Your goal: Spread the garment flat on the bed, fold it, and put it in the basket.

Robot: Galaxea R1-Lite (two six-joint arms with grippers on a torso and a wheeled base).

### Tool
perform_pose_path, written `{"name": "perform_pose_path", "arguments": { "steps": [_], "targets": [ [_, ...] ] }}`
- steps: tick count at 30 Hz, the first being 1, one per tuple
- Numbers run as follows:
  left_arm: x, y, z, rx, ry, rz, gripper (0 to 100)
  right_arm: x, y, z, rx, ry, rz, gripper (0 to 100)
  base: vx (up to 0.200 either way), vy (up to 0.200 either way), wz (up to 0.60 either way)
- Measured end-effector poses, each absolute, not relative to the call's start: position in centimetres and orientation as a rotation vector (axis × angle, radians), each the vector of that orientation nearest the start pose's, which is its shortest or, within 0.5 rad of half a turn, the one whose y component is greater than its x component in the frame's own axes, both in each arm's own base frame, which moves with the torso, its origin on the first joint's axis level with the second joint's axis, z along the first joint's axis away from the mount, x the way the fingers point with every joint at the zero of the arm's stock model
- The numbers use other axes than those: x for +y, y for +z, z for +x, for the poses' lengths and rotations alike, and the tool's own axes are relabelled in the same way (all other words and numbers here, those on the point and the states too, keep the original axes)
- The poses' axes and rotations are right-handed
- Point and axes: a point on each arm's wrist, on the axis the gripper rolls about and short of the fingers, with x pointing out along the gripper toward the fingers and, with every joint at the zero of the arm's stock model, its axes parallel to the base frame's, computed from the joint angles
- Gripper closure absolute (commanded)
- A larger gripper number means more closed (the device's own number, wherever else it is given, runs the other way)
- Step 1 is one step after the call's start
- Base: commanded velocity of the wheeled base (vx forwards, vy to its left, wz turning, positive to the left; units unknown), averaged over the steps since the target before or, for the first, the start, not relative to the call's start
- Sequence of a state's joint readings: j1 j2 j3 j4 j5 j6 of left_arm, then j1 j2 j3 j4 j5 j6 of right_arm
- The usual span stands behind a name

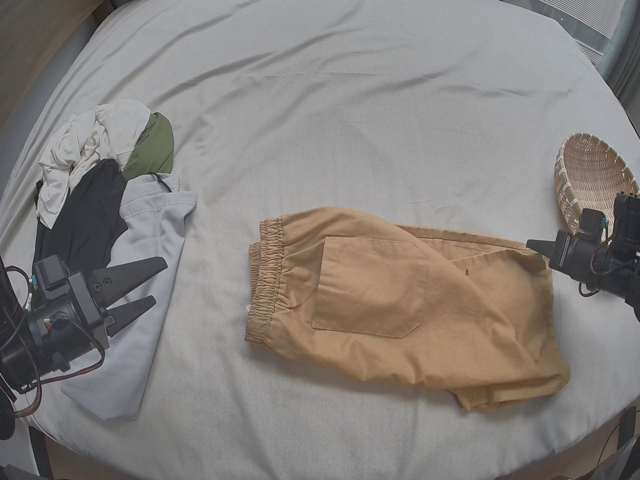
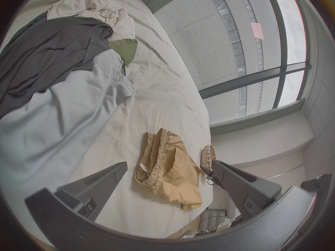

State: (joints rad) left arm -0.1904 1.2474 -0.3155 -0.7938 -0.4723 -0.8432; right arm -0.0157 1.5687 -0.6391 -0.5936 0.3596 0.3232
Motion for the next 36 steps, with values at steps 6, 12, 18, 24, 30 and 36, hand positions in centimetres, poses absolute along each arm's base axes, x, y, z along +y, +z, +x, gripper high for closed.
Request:
{"name": "perform_pose_path", "arguments": {
  "steps": [6,12,18,24,30,36],
  "targets": [
    [-4.2,17.5,16.3,0.410,-0.564,-0.830,0,0.2,17.6,25.4,0.368,0.278,0.376,100,0.000,0.000,0.00],
    [-4.2,17.5,16.2,0.412,-0.567,-0.830,0,0.1,17.8,25.2,0.359,0.277,0.374,0,0.000,0.000,0.00],
    [-4.1,17.3,16.1,0.419,-0.566,-0.830,0,0.1,18.1,25.2,0.330,0.286,0.351,0,0.000,0.000,0.00],
    [-4.1,17.2,16.1,0.421,-0.563,-0.830,0,0.3,17.8,25.1,0.331,0.309,0.303,0,0.000,0.000,0.00],
    [-4.1,17.2,16.1,0.420,-0.564,-0.830,0,0.4,17.1,24.7,0.351,0.365,0.257,0,0.000,0.000,0.00],
    [-4.1,17.3,16.0,0.418,-0.566,-0.831,0,0.3,16.7,24.8,0.340,0.367,0.251,100,0.000,0.000,0.00]
  ]
}}
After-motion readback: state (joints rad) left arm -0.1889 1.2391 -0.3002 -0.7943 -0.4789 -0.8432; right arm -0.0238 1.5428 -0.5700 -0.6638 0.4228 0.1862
